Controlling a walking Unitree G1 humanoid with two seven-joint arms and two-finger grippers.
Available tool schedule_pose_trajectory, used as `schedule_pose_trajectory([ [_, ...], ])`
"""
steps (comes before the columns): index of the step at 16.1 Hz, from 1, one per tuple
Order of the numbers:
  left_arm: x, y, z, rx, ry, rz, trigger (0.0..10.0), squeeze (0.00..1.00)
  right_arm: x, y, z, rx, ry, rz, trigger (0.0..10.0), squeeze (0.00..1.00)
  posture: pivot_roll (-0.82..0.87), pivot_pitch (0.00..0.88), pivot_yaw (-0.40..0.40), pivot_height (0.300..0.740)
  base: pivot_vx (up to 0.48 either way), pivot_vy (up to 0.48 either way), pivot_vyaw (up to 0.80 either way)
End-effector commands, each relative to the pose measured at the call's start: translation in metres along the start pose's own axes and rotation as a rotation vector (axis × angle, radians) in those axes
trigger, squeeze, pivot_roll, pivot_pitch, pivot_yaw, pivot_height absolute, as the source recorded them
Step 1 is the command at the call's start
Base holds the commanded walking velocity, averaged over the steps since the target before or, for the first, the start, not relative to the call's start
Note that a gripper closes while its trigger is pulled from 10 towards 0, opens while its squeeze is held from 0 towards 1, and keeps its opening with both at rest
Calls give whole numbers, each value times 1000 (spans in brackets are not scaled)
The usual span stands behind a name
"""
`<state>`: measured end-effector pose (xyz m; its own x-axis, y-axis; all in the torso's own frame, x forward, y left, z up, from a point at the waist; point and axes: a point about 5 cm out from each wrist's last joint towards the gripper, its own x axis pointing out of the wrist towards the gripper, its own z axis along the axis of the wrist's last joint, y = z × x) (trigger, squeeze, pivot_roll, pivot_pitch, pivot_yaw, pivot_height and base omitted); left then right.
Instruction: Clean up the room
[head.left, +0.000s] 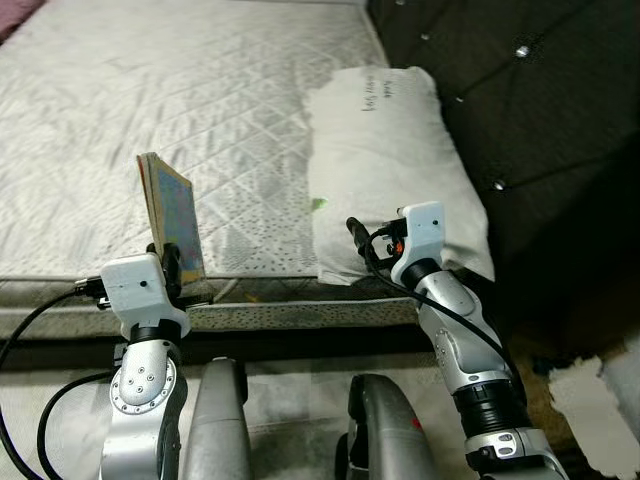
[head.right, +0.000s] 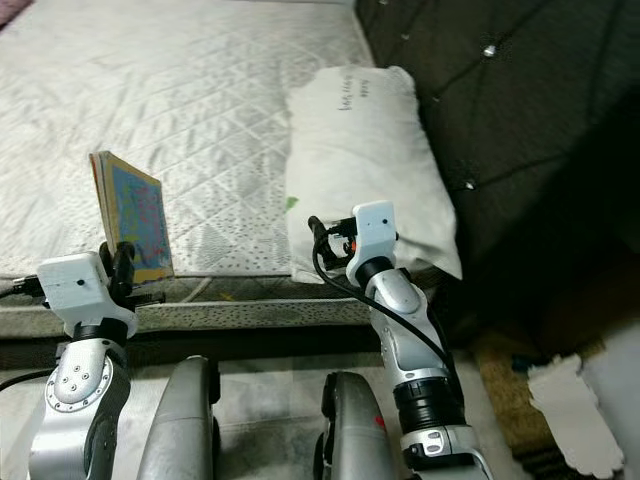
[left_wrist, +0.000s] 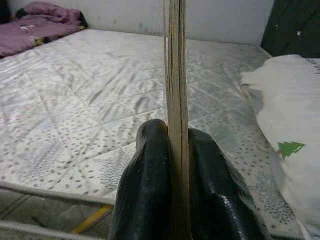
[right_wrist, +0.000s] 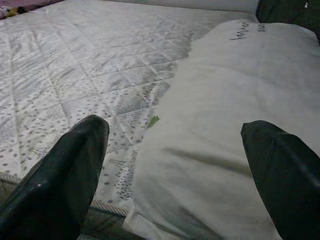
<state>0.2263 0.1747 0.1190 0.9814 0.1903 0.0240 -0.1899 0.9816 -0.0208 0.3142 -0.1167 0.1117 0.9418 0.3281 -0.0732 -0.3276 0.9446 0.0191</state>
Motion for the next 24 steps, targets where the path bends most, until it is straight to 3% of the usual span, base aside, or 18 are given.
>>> schedule_pose_trajectory([
  [1,3,-2,13,1,-60,1,10000,0,2,0,3,-7,-10,7,10000,0,0,112,-53,624,0,0,0],
  [8,4,-1,14,-10,-65,5,10000,0,2,0,3,-2,-19,12,10000,0,-2,111,-54,554,0,0,0],
  [16,9,5,20,1,-109,38,10000,0,4,1,2,3,-11,18,10000,0,0,110,-54,554,0,0,0],
  [24,9,2,19,-9,-107,23,10000,0,5,5,2,-3,-19,45,10000,0,1,100,-52,554,331,0,276],
])
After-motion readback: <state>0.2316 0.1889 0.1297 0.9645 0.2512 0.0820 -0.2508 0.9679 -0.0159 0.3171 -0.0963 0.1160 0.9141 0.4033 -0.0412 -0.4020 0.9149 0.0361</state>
